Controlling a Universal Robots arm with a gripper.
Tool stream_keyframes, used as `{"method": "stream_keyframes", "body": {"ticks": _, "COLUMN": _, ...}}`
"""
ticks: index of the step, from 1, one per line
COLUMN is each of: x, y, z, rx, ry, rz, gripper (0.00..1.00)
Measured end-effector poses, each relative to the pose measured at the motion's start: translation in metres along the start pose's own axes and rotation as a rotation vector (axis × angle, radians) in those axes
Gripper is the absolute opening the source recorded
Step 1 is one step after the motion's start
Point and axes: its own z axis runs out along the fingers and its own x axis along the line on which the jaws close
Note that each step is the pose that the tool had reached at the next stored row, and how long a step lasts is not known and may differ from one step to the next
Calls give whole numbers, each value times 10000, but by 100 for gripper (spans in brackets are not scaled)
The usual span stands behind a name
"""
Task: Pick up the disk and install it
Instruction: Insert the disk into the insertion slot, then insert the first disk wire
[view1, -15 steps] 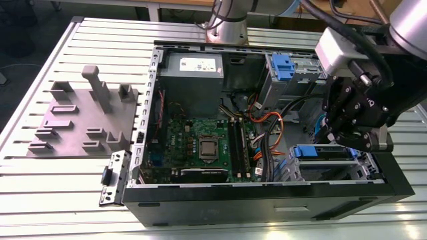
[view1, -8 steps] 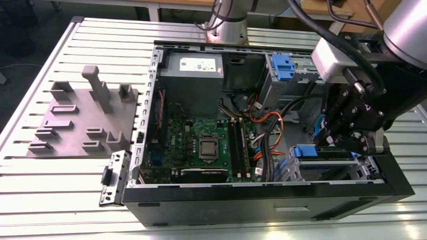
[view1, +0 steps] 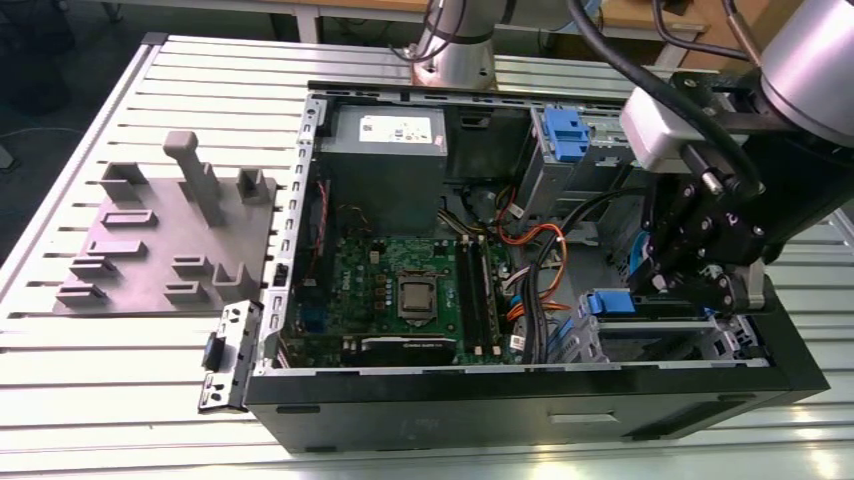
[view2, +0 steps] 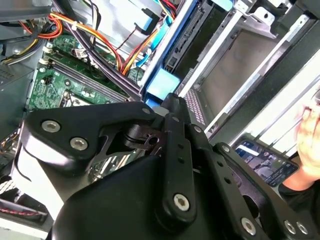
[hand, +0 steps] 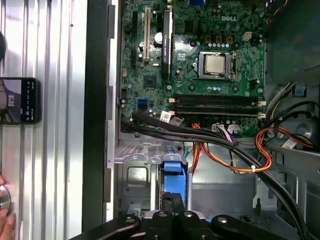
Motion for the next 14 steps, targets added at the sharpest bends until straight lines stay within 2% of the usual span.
{"method": "stream_keyframes", "body": {"ticks": 2, "x": 1, "y": 1, "z": 37, "rx": 7, "ry": -23, "rz": -9, "gripper": 11}}
{"method": "stream_keyframes", "body": {"ticks": 7, "x": 3, "y": 2, "z": 118, "rx": 9, "ry": -36, "rz": -12, "gripper": 11}}
{"method": "stream_keyframes", "body": {"ticks": 14, "x": 3, "y": 2, "z": 131, "rx": 8, "ry": -34, "rz": -12, "gripper": 11}}
